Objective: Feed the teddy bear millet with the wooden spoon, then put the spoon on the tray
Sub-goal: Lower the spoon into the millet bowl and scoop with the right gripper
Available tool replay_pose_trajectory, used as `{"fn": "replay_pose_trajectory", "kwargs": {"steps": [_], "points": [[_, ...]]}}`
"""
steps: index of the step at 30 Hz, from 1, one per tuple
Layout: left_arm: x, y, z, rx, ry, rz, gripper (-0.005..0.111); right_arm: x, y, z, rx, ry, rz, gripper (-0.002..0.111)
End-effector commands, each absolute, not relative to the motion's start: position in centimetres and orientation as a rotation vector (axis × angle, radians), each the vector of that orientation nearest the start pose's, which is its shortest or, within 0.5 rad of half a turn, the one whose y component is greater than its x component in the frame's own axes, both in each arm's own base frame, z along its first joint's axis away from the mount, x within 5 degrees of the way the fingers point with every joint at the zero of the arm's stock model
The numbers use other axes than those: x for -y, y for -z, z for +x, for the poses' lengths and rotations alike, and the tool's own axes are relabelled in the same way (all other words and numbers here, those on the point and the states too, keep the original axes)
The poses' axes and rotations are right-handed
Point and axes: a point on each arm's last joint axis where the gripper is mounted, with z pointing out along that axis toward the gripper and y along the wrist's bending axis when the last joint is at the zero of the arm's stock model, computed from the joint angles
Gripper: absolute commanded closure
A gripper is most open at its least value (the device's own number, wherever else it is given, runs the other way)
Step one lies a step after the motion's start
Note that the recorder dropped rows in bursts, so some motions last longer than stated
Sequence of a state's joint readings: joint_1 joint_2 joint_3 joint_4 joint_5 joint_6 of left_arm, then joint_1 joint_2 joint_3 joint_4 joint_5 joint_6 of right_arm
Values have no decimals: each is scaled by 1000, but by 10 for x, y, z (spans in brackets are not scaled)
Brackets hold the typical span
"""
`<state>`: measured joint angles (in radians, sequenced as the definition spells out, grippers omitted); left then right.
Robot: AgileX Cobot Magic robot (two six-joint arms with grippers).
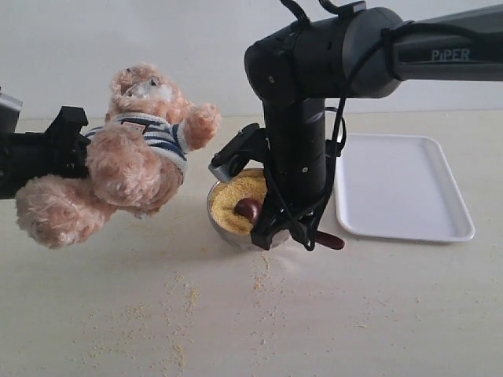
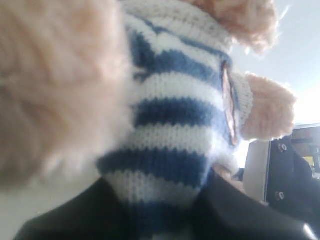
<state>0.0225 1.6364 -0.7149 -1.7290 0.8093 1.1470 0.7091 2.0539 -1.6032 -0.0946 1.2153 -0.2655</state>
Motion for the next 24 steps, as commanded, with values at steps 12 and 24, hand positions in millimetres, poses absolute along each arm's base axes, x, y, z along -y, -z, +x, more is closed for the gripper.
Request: {"fn": "replay_pose_trajectory", "kwargs": {"steps": [12,24], "points": [[62,-197,293,-2232,1249,-283,102,-263,-195,310,-2818,27,-1410,109],[62,-197,293,-2231,1247,-277,102,-263,-195,310,-2821,33,-1402,109]]}}
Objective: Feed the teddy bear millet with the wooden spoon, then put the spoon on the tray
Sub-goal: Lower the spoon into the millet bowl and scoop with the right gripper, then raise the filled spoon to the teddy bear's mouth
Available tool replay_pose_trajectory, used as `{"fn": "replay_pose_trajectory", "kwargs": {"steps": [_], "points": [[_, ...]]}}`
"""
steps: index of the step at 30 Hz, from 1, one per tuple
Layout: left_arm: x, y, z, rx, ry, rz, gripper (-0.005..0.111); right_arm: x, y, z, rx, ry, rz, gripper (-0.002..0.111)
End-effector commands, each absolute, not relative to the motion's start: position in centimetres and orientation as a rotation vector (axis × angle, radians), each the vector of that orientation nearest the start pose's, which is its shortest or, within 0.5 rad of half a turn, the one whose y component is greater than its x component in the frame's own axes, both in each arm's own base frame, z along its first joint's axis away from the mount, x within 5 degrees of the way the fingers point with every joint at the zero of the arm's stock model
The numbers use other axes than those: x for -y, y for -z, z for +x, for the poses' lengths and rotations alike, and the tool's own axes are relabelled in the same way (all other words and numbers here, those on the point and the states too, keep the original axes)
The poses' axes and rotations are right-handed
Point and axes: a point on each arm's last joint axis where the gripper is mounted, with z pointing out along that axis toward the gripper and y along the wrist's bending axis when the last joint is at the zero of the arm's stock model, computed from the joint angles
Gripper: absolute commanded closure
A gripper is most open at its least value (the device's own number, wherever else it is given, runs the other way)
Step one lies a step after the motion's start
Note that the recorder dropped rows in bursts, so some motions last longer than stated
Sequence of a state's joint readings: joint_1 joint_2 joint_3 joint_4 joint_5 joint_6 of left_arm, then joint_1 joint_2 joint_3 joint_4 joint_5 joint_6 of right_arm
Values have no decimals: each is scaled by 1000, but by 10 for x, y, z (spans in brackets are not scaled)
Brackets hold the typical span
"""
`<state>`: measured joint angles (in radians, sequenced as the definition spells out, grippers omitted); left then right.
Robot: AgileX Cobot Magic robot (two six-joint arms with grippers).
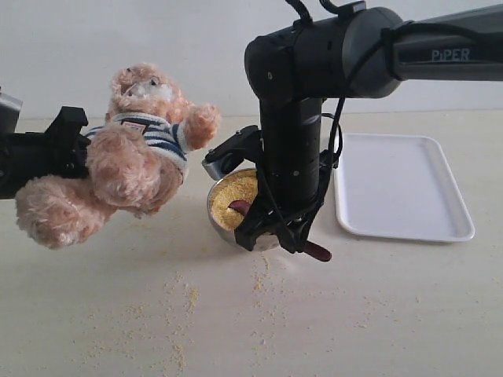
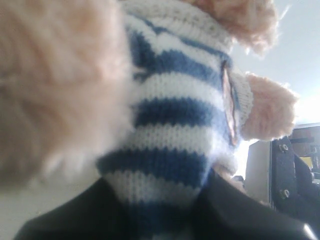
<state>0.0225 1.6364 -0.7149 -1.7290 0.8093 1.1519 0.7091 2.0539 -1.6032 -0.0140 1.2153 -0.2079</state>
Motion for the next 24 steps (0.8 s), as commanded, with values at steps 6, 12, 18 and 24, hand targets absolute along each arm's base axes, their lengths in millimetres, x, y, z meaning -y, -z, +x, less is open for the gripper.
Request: {"fn": "replay_pose_trajectory", "kwargs": {"steps": [6,12,18,24], "points": [[62,-197,293,-2230,1242,-266,102,-262,-196,312,-2828,63,-1369,109],[62,-197,293,-2230,1242,-266,102,-253,-206,317,-2777,224,-1332,109],[62,-197,293,-2230,1242,-266,102,-250,-220,315,-2745,216,-1316,109],[62,-197,293,-2227,1231,-243,102,-249,-234,312,-2726,179,-1294,109]]}}
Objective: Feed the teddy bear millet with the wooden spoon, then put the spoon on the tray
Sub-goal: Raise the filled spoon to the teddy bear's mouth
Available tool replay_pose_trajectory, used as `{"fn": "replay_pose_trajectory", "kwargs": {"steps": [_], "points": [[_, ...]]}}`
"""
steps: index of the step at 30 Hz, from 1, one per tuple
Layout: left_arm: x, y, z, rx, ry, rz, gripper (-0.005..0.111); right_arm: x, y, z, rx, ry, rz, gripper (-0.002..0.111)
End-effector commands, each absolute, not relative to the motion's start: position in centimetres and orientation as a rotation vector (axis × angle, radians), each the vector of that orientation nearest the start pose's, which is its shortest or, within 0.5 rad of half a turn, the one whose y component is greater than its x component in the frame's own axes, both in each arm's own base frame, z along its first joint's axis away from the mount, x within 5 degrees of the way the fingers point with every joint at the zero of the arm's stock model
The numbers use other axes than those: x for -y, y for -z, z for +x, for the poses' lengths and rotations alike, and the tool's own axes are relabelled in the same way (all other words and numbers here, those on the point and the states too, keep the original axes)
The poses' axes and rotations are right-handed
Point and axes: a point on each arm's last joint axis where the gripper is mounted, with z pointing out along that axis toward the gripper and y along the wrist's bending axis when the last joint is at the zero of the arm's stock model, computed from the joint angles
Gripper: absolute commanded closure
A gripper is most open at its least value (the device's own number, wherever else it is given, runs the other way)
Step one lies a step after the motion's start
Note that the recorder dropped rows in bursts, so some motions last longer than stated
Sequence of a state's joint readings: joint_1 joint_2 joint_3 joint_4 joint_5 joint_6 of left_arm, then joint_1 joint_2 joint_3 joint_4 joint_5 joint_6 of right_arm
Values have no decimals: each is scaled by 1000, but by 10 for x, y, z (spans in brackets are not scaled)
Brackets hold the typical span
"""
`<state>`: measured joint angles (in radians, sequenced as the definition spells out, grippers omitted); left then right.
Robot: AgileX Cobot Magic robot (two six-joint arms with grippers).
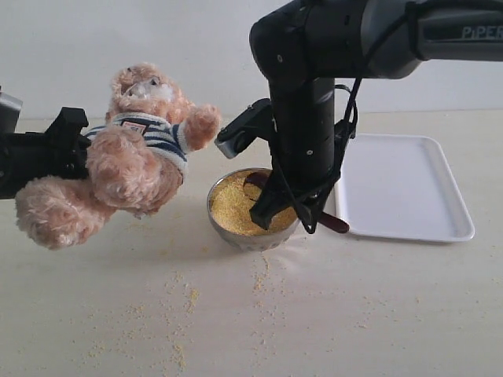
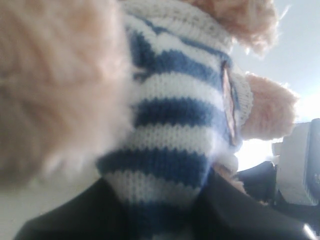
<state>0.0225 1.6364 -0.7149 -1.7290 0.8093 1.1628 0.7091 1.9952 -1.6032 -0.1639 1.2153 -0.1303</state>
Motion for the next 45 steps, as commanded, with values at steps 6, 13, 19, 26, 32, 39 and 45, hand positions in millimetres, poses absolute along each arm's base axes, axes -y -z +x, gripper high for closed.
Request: {"fn": "replay_pose_trajectory", "kwargs": {"steps": [6,13,19,26,32,39,45], "points": [[62,-198,293,-2221,1232,-212,102,-251,-242,307,-2727,98,-1287,109],[62,-198,293,-2220,1230,-207,102,-233,-241,321,-2784,-110,-1250,109],[63,-198,293,-2218,1228,-195,102,-230,-247,324,-2835,-441,-1108,109],[66,-195,285,-2281,1240,-56,102,-226,-265,319,-2814,-452,-1046,109],[67,-198,271,-2374,1219,12,102,-215,-311,302,-2687,-448,-1038,109],[59,-194,257,-2413,1047,3,102,-215,-315,300,-2678,-476,-1031,109],[57,-189,255,-2426,1018,-34,102,-220,-317,297,-2681,-583,-1007,109]]}}
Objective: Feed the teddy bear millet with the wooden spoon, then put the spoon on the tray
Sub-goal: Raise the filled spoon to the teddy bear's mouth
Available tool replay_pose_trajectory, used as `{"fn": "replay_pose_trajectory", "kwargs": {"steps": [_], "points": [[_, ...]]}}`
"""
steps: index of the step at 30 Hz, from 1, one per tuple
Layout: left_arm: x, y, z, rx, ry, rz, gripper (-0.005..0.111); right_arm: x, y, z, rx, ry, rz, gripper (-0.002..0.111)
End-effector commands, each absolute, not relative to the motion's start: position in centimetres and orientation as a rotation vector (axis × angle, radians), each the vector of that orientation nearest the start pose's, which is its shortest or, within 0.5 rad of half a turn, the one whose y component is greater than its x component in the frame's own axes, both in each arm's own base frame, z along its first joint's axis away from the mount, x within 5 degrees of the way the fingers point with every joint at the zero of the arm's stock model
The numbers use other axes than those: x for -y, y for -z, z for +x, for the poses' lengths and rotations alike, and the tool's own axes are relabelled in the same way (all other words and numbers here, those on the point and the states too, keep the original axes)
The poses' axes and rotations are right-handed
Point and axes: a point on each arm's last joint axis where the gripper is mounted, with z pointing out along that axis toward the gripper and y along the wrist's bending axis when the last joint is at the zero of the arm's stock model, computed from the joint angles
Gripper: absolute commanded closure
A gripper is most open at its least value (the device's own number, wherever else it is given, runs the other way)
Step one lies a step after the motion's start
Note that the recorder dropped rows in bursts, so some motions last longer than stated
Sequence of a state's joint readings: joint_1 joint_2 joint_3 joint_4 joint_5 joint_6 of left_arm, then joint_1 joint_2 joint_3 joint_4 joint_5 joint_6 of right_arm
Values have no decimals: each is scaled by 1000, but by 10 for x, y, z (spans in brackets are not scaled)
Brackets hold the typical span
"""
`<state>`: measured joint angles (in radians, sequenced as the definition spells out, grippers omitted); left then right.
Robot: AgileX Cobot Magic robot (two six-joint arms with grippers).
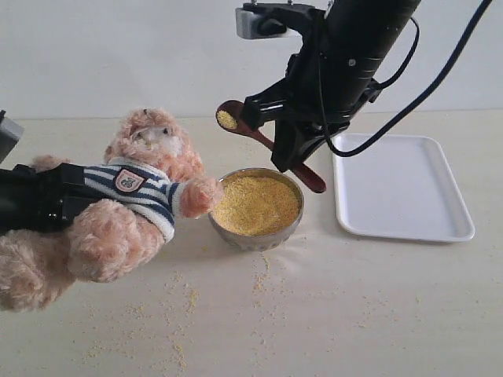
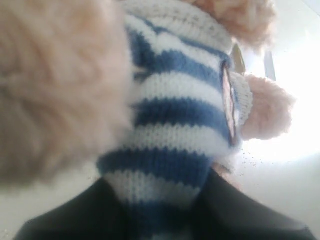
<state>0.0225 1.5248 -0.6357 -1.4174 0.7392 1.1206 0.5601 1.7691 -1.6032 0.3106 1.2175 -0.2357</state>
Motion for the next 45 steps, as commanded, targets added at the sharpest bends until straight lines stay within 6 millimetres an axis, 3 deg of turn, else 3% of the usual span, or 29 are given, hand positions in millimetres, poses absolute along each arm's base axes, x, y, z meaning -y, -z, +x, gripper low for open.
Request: {"fn": "replay_pose_trajectory", "kwargs": {"steps": [1,5,13,16,18,24,29,37,45], "points": [[58,-190,255,-2425,1032,-28,102,-222,-318,295,-2681,-625,-997,109],[60,-192,253,-2418,1082,-16,102,-230,-322,291,-2641,-773,-1023,109],[60,-192,254,-2411,1083,-32,102,-235,-325,290,-2623,-863,-967,109],[60,-192,254,-2409,1085,-37,102,-246,-325,287,-2585,-858,-973,109],[60,-192,254,-2409,1085,-37,102,-262,-314,285,-2584,-859,-1002,109],[62,-193,253,-2407,1115,-22,102,-274,-287,300,-2608,-847,-953,109],[62,-193,253,-2407,1115,-22,102,-277,-280,307,-2582,-811,-940,109],[62,-194,253,-2400,1121,-34,102,-276,-280,308,-2445,-743,-1156,109],[62,-194,253,-2400,1121,-34,102,-275,-280,312,-2379,-665,-1201,109]]}}
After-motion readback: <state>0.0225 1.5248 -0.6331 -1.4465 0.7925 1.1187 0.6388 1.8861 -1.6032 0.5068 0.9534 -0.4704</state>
